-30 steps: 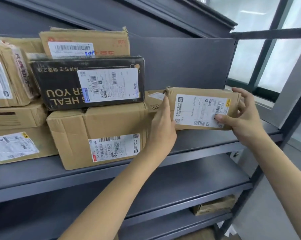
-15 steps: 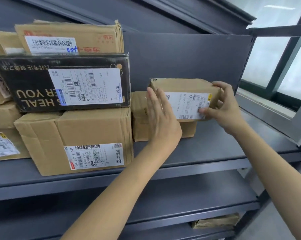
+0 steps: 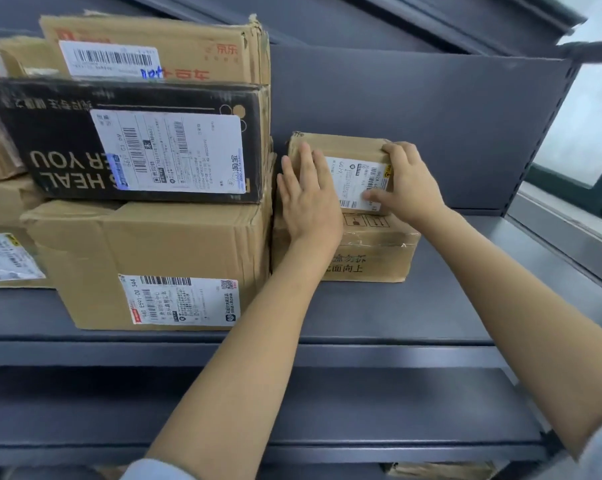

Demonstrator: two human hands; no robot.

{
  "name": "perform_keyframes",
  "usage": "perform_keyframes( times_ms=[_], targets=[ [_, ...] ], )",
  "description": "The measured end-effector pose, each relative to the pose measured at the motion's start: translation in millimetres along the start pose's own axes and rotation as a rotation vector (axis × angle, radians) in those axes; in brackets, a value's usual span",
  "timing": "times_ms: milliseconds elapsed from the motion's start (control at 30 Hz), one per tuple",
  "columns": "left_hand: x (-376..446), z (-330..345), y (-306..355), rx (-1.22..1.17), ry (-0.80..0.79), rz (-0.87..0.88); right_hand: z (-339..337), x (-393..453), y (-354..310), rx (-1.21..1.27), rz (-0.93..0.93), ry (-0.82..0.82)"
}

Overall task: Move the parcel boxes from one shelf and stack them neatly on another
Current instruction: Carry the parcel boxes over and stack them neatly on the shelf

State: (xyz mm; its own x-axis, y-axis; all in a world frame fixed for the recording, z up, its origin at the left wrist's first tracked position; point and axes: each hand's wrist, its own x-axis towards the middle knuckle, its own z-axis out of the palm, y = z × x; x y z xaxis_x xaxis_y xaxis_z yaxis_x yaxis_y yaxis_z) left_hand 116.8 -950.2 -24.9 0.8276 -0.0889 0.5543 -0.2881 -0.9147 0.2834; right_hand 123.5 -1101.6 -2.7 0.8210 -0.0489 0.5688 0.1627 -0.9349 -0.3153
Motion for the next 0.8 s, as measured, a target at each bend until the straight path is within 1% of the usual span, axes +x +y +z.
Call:
perform_keyframes(
  times_ms=[167,267,667,800],
  targets=[
    [21,12,-2,0.001,0.014,-0.074,19,17,5,0.039,-0.023,0.019],
    [29,16,-3,0.015,-0.003,-0.104,25,24,11,0.043,-0.033,-0.008],
    [63,23,-3,-0.017,-0.090,-0.180,51,65,18,0.084,0.005,-0.084],
    [71,31,-6,0.009,-0.080,-0.194,60,72,18,0.088,0.004,-0.078]
  ],
)
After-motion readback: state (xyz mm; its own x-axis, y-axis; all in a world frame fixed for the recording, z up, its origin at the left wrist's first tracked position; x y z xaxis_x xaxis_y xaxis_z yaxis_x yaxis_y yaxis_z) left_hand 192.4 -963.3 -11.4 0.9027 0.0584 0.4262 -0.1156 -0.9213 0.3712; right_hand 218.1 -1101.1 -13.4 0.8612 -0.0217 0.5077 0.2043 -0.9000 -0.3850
